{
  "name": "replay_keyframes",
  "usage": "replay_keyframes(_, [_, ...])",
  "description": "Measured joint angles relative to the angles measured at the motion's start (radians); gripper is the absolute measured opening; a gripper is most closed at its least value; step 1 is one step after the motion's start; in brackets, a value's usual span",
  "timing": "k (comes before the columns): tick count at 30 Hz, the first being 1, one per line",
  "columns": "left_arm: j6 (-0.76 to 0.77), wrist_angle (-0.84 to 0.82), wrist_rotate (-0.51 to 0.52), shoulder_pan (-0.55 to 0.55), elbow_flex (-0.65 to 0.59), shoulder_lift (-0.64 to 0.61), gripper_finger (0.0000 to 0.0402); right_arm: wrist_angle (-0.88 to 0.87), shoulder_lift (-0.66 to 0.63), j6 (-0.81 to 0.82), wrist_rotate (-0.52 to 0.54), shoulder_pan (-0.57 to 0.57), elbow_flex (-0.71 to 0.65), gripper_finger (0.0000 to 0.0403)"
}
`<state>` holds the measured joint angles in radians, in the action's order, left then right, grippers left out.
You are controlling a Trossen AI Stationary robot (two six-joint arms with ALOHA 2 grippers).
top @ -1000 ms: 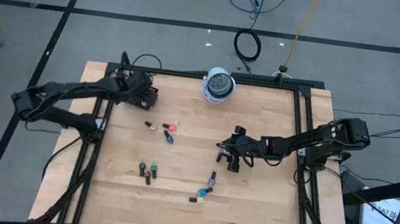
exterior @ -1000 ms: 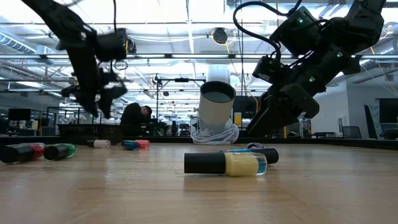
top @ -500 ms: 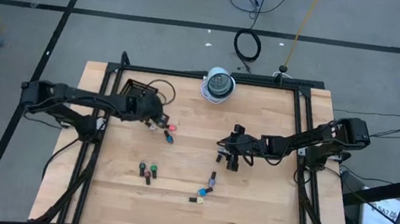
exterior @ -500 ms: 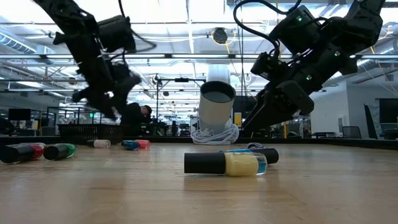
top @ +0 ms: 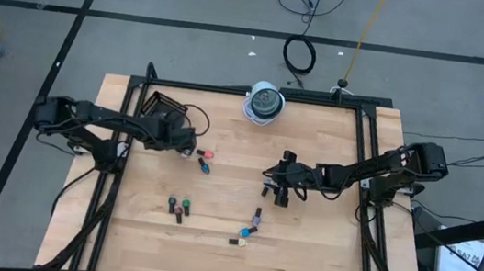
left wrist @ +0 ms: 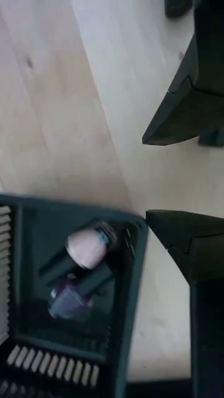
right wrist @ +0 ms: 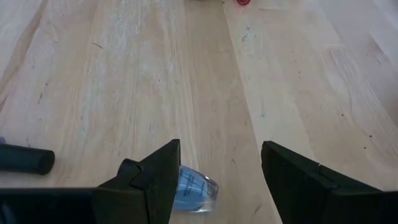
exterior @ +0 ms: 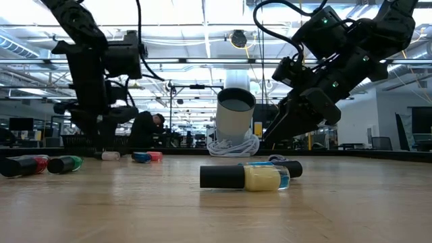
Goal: Pick & Place Nail Polish
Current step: Adjust the black basket
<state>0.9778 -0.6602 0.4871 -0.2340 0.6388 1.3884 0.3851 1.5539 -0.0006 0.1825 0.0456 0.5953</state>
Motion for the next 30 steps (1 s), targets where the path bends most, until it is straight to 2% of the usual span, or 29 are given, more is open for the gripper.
replay_keyframes(7, [0.081,-0.163,0.033,-0.001,0.000,0.000,0.0179,0.000,0.000,0.000,0.000,0.000,0.000,0.0212])
replay_keyframes(12, [0.180,-0.296,0.144,-0.002,0.000,0.000,0.0179,0.000,0.000,-0.008,0.000,0.000,0.000,0.0212])
replay_keyframes(20, [0.196,-0.315,0.303,-0.053,0.000,0.000,0.0179,0.000,0.000,-0.011,0.000,0.000,0.000,0.0212])
replay_keyframes(25, [0.172,-0.326,0.305,-0.108,0.000,0.000,0.0179,0.000,0.000,-0.011,0.000,0.000,0.000,0.0212])
replay_keyframes(30, [0.192,-0.353,0.220,-0.102,0.000,0.000,0.0179,0.000,0.000,-0.011,0.000,0.000,0.000,0.0212])
